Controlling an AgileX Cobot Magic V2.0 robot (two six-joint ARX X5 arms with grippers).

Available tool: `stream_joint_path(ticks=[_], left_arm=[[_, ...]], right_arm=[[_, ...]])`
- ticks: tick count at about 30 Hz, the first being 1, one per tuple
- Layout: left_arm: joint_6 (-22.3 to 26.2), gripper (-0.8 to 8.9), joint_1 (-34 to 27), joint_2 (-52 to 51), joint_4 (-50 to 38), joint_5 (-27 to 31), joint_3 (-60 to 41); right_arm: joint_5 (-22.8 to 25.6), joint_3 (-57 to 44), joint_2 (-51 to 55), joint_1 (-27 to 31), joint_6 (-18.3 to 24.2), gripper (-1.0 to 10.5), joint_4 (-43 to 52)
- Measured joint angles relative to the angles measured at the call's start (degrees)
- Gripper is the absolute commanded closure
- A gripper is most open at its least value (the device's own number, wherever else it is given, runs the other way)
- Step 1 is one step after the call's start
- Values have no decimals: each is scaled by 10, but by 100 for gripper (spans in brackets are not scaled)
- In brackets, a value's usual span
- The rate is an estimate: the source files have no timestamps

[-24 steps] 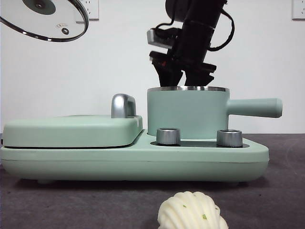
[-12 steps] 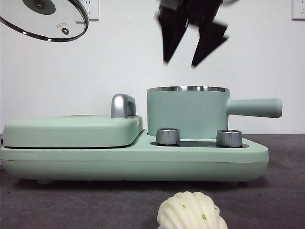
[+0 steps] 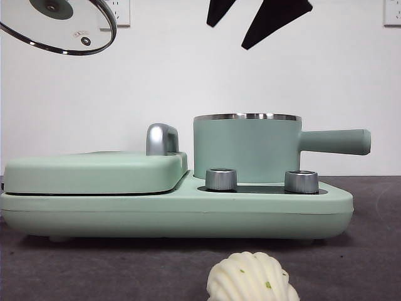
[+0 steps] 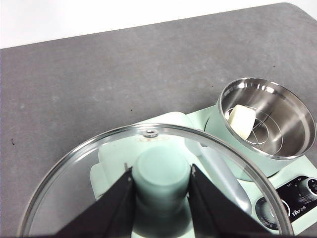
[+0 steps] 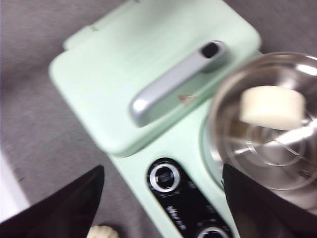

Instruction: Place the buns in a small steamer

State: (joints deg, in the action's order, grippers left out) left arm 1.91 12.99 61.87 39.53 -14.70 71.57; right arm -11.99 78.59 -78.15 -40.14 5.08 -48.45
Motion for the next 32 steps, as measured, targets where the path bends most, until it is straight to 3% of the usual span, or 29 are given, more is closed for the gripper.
stream_joint_path(ticks=[8,17,23,32], left_arm=[[0,803,0,0,1,0,0],[0,803,0,0,1,0,0],[0,803,0,0,1,0,0],[0,803,0,0,1,0,0]], right_arm=[[0,-222,134,-72,15,575,121],[1,-366,151,-159,54,495,193],[54,-428,135,-191,55,496,269],[59,-443,75,-191,53,506,298]])
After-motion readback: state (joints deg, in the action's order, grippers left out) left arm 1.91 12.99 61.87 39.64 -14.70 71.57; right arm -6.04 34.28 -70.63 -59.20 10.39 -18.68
